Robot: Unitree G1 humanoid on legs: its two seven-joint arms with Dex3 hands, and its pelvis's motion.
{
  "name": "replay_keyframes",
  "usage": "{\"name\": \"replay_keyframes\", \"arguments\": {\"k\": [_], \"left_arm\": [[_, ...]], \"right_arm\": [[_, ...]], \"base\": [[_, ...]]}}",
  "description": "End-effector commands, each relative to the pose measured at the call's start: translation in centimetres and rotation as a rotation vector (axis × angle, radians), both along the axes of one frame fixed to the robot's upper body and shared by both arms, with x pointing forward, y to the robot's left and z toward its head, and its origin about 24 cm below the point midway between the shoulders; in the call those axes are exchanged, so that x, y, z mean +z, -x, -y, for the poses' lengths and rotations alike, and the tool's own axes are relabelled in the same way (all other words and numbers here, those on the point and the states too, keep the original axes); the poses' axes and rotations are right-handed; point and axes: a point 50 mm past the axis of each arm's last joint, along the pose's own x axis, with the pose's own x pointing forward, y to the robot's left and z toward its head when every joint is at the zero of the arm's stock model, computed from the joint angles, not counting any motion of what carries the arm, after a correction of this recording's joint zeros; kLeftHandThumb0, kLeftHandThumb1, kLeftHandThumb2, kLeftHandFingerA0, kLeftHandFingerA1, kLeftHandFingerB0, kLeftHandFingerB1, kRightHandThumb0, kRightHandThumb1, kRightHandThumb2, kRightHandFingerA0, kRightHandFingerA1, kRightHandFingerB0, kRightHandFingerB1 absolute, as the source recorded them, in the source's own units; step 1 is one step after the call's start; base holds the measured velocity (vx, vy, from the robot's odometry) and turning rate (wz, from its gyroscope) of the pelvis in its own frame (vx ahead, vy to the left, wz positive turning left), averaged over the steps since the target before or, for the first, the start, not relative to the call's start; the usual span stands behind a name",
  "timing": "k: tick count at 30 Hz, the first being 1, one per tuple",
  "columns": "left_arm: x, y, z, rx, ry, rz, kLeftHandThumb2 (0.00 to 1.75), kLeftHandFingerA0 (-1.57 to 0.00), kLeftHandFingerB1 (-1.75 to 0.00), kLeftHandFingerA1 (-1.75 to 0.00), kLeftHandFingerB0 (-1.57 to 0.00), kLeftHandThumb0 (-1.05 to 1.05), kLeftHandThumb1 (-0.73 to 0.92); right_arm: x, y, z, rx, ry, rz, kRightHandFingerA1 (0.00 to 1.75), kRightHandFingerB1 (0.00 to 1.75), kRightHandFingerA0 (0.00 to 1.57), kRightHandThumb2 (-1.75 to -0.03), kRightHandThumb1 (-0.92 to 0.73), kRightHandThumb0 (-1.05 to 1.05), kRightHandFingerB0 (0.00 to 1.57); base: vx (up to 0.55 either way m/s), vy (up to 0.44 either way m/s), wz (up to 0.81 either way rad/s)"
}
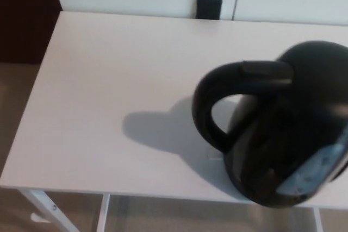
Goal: The robot walk towards a table in front and uses its left hand to pick up the pot from the base and places it on the table
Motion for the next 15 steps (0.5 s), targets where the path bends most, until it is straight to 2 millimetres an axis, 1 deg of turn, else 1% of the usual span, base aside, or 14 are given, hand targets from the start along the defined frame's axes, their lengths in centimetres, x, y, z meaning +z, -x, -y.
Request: {"name": "replay_keyframes", "arguments": {"k": [1, 2, 4, 6, 7, 8, 13, 15], "left_arm": [[0.39, -0.11, -0.36, -0.028, -0.031, 0.022, 0.54, -0.42, -0.34, -0.4, -0.32, -0.17, 0.49], [0.39, -0.1, -0.36, -0.027, -0.029, 0.021, 0.54, -0.41, -0.34, -0.39, -0.32, -0.16, 0.49], [0.39, -0.09, -0.32, -0.03, -0.024, 0.021, 0.54, -0.41, -0.34, -0.39, -0.31, -0.16, 0.5], [0.62, -0.49, -0.42, -0.034, -0.023, 0.041, 0.55, -0.41, -0.35, -0.4, -0.32, -0.15, 0.51], [0.61, -0.49, -0.42, -0.034, -0.025, 0.04, 0.57, -0.41, -0.36, -0.41, -0.31, -0.18, 0.5], [0.59, -0.48, -0.42, -0.031, -0.027, 0.038, 0.55, -0.42, -0.35, -0.4, -0.33, -0.14, 0.51], [0.49, -0.51, -0.43, -0.028, -0.038, 0.026, 0.54, -0.42, -0.34, -0.39, -0.33, -0.15, 0.5], [0.49, -0.55, -0.45, -0.028, -0.041, 0.025, 0.55, -0.42, -0.34, -0.39, -0.33, -0.16, 0.5]], "right_arm": [[0.04, 0.24, 0.52, -0.007, 0.017, -0.012, 0.6, 0.52, 0.79, -0.79, -0.45, -0.55, 0.53], [0.05, 0.24, 0.52, -0.006, 0.017, -0.011, 0.47, 0.38, 0.88, -0.58, -0.54, -0.49, 0.59], [0.07, 0.27, 0.5, -0.004, 0.015, -0.007, 0.47, 0.38, 0.88, -0.58, -0.54, -0.49, 0.59], [0.14, -0.29, 0.3, 0.008, 0.025, 0.002, 0.47, 0.38, 0.88, -0.58, -0.54, -0.49, 0.59], [0.13, -0.29, 0.29, 0.008, 0.023, 0.001, 0.46, 0.38, 0.87, -0.57, -0.53, -0.51, 0.6], [0.12, -0.3, 0.26, 0.008, 0.024, -0.001, 0.48, 0.39, 0.88, -0.58, -0.54, -0.49, 0.59], [0.25, -0.36, 0.19, 0.022, 0.024, 0.017, 0.48, 0.39, 0.92, -0.58, -0.54, -0.46, 0.6], [0.24, -0.4, 0.18, 0.022, 0.025, 0.015, 0.49, 0.39, 0.91, -0.58, -0.54, -0.47, 0.59]], "base": [[0.11, -0.009, 0.06], [0.09, -0.022, 0.08], [0.08, -0.026, 0.07], [0.0, 0.0, 0.0], [0.0, 0.0, 0.0], [0.0, 0.0, 0.0], [0.0, 0.0, 0.0], [0.0, 0.0, 0.0]]}}
